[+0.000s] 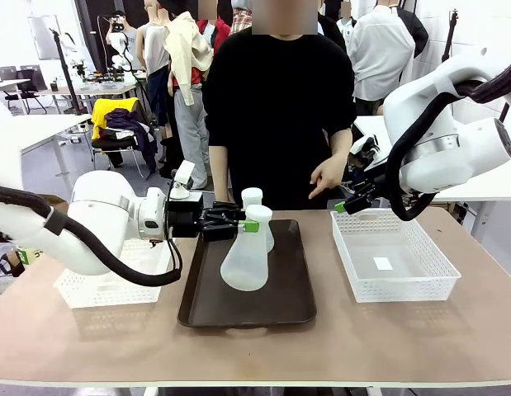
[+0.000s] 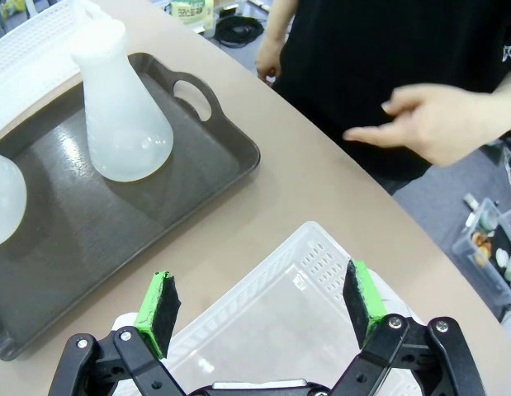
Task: Prepare the laboratory tools.
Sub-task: Place the picked Big flask upright in the Handle tray as directed by the person.
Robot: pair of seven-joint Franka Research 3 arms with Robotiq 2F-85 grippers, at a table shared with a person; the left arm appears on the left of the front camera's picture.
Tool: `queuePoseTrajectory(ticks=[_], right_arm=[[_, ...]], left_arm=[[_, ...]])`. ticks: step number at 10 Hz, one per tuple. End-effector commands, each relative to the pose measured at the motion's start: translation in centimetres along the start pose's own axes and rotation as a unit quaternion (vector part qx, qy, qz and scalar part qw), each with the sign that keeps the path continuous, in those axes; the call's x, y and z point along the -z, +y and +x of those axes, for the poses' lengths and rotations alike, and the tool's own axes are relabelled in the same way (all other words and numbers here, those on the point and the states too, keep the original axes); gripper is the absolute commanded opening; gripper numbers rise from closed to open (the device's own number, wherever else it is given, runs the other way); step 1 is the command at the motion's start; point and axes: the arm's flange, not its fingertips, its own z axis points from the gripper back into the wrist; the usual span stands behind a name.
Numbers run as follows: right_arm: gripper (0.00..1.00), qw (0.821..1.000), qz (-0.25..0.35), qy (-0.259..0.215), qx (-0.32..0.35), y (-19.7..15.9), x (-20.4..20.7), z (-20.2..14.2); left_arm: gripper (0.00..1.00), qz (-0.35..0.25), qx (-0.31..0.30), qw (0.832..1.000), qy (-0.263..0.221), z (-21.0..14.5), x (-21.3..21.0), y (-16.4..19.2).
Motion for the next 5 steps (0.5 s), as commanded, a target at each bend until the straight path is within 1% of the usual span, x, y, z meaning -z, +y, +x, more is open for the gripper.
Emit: queuePoseTrajectory(ticks=[1,2,5], right_arm=[[1.00,1.000,0.000,0.002,-0.004,-0.2,0.1,0.1],[1.00,1.000,0.000,0.002,-0.004,-0.2,0.1,0.1],[1.00,1.000,0.000,0.002,-0.004,-0.2,0.1,0.1]], left_arm=[[0.00,-0.006,0.008,1.000,-0.028,-0.3,0.0,1.3],[0.00,-0.008,0.000,0.999,-0.037,-0.7,-0.1,1.5],[0.00,-0.007,0.000,0.999,-0.033,-1.4,-0.2,1.8]])
